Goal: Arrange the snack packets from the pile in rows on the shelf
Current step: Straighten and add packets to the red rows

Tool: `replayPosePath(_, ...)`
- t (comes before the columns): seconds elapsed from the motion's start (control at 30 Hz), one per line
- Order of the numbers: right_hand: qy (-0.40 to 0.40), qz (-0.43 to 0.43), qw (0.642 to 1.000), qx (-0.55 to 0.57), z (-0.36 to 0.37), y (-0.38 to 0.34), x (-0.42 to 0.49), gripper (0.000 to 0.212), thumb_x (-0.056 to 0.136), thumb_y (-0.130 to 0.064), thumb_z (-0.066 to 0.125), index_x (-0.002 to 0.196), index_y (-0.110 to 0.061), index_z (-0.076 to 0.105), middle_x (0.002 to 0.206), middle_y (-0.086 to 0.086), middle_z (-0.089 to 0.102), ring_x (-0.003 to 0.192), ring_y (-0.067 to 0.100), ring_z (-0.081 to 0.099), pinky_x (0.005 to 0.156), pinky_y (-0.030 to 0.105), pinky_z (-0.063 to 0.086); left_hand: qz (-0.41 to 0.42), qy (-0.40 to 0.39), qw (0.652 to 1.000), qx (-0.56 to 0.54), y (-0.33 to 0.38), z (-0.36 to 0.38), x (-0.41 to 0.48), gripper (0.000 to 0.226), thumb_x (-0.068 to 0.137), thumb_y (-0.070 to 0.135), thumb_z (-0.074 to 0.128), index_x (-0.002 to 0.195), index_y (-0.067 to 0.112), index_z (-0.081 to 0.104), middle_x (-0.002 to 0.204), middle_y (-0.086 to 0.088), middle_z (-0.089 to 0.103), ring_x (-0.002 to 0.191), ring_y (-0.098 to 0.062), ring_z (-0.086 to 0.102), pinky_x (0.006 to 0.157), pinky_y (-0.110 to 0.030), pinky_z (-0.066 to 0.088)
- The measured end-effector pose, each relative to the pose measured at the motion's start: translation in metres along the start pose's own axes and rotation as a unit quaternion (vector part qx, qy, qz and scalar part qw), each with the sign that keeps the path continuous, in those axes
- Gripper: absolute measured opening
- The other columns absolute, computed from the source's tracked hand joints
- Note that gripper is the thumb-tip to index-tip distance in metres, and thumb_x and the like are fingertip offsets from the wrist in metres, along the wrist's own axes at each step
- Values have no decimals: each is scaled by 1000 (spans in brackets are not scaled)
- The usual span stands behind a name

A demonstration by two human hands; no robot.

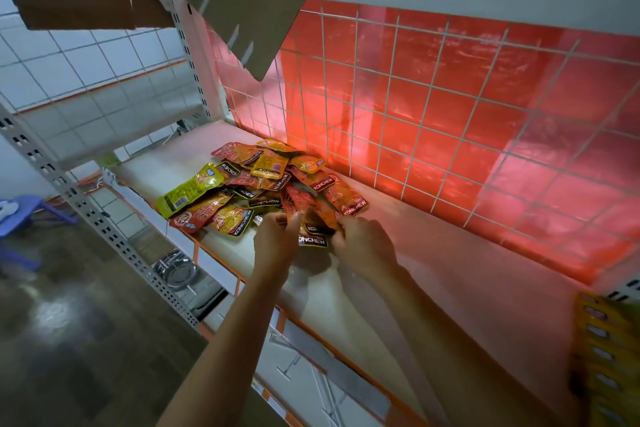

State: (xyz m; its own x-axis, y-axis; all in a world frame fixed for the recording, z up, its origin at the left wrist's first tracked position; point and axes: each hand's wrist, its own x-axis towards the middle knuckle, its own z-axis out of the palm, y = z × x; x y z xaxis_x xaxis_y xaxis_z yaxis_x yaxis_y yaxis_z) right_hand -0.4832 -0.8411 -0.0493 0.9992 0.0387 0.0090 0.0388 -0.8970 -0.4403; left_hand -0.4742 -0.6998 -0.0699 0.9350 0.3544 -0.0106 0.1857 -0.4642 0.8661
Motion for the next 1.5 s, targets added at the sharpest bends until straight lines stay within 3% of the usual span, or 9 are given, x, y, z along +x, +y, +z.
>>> replayPosePath(0.23, 23, 64, 976, 209, -17, 20, -48, 11, 91, -15, 45, 93, -11, 55, 87, 8, 63, 80, 27, 58, 64, 29, 40, -48, 19, 995, -87, 0, 7, -44, 26, 87, 22, 54, 97, -1, 61, 86, -17, 65, 65, -21, 55, 52, -25, 34)
replayPosePath(0.43, 86, 70, 945, 309, -33, 40, -86, 17, 90, -27, 61, 96, -17, 49, 76, -13, 54, 65, -2, 49, 49, 7, 35, -26, -26, 975, -220, 28, 15, -90, 31, 82, 22, 55, 113, 21, 58, 103, -1, 67, 92, -19, 65, 81, -40, 55)
replayPosePath(0.67, 109, 59, 950, 287, -64, 85, -136, 17, 91, -15, 57, 97, -13, 41, 92, 8, 59, 73, 17, 55, 52, 18, 36, -13, -136, 935, -328, 72, 54, -152, 20, 89, -2, 48, 100, 13, 54, 89, -3, 64, 83, -21, 61, 69, -30, 50)
replayPosePath(0.8, 156, 80, 948, 265, -78, 119, -169, 34, 87, -44, 60, 94, -15, 44, 93, 7, 58, 83, 21, 58, 65, 31, 44, -26, -237, 908, -344, 94, 84, -192, 19, 88, 9, 53, 104, 20, 54, 98, -11, 68, 89, -27, 66, 72, -38, 54)
replayPosePath(0.9, 203, 103, 948, 221, -93, 146, -197, 52, 79, -69, 45, 89, -18, 44, 86, 1, 55, 81, 21, 56, 66, 36, 43, -29, -298, 883, -362, 107, 107, -223, 25, 87, 10, 57, 113, 9, 57, 97, -15, 70, 90, -32, 67, 78, -45, 54)
replayPosePath(1.07, 230, 101, 953, 169, -128, 192, -246, 49, 72, -55, 65, 104, -19, 55, 101, -1, 59, 97, 23, 58, 80, 41, 49, -11, -378, 842, -384, 128, 138, -271, 36, 76, 7, 58, 111, 1, 65, 106, -26, 67, 95, -40, 65, 86, -53, 51)
replayPosePath(1.23, 297, 220, 908, 199, -164, 229, -291, 83, 59, -60, 78, 124, -17, 50, 115, 2, 57, 110, 21, 53, 87, 34, 46, -43, -399, 796, -454, 151, 164, -322, 25, 85, -15, 46, 101, -2, 62, 78, -10, 70, 65, -19, 64, 59, -26, 54)
replayPosePath(1.4, 320, 240, 860, 316, -183, 265, -328, 57, 66, -36, 84, 112, -20, 56, 94, -10, 64, 83, 8, 60, 59, 7, 42, -52, -414, 779, -469, 172, 190, -372, 32, 87, -14, 48, 114, 1, 56, 82, -5, 72, 71, -14, 68, 62, -25, 56)
replayPosePath(1.5, 350, 229, 809, 413, -193, 294, -347, 66, 60, -20, 86, 117, -23, 54, 96, -3, 68, 88, 17, 66, 75, 30, 56, -54, -416, 793, -443, 182, 207, -395, 33, 88, -10, 50, 112, 11, 60, 85, -5, 73, 70, -16, 69, 51, -26, 54)
